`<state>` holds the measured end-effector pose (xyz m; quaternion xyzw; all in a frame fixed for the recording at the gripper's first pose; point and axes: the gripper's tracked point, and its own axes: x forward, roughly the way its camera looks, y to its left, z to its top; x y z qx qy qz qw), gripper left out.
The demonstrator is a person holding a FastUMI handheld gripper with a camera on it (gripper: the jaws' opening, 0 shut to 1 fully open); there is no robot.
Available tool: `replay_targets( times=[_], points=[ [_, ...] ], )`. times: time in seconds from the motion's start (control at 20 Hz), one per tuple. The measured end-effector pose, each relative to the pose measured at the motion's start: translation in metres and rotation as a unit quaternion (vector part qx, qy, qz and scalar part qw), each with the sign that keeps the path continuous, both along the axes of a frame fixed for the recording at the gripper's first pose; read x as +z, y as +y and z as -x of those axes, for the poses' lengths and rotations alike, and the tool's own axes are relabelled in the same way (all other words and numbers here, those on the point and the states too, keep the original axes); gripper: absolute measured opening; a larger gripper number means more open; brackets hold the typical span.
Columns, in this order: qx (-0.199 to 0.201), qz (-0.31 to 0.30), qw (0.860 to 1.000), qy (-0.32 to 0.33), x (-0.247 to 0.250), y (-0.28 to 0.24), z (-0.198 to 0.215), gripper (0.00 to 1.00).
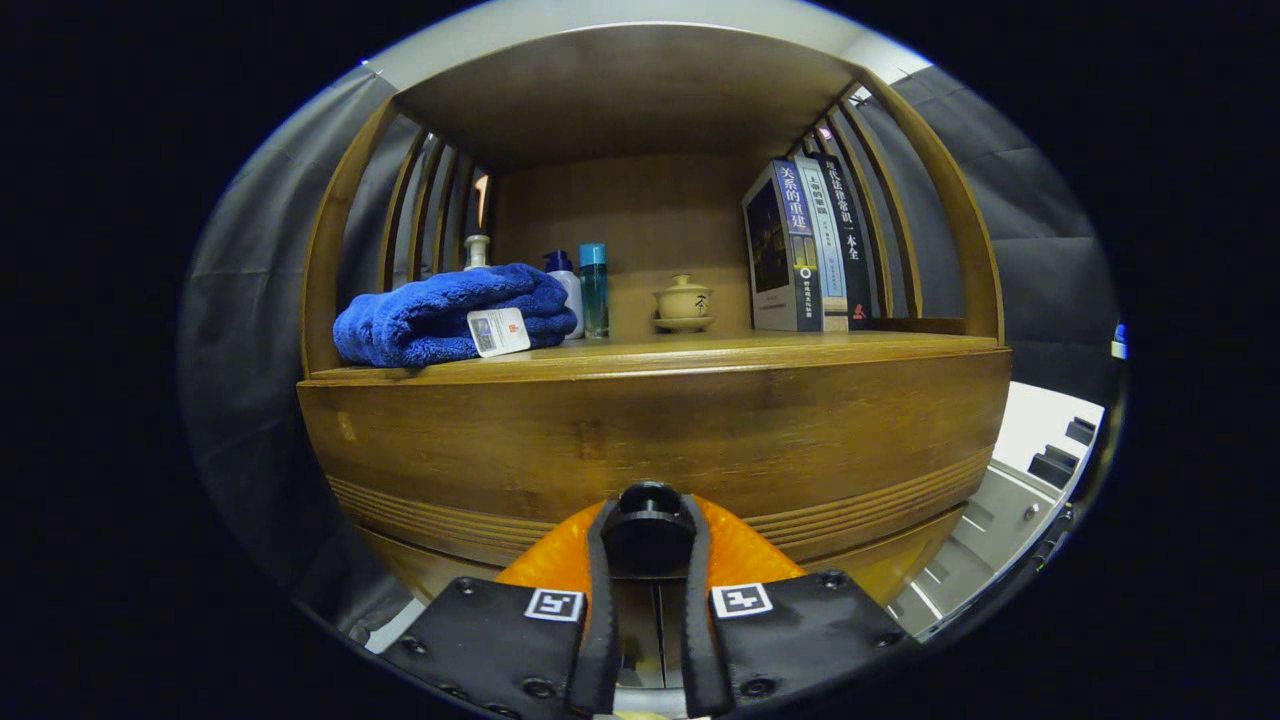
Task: Pull open the drawer, take out the items inside it, and place them on the countertop above the cabinet.
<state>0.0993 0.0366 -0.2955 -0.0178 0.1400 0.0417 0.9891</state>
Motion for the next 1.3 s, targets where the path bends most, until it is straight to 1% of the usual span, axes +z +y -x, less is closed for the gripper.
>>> replay_targets(
  times=[0.15,0.5,0.6,1.0,1.3],
  points=[
    [0.007,0.003,1.0,0.012,0.001,0.002,0.012,0.33],
    [0.018,0.021,0.999,0.034,0.01,-0.005,0.068,0.33],
    [0.02,0.014,0.999,0.042,0.012,-0.005,0.083,0.33],
    [0.031,0.02,0.998,0.053,0.019,-0.011,0.133,0.33],
    [0.035,0.021,0.997,0.072,0.023,-0.014,0.161,0.33]
  ],
)
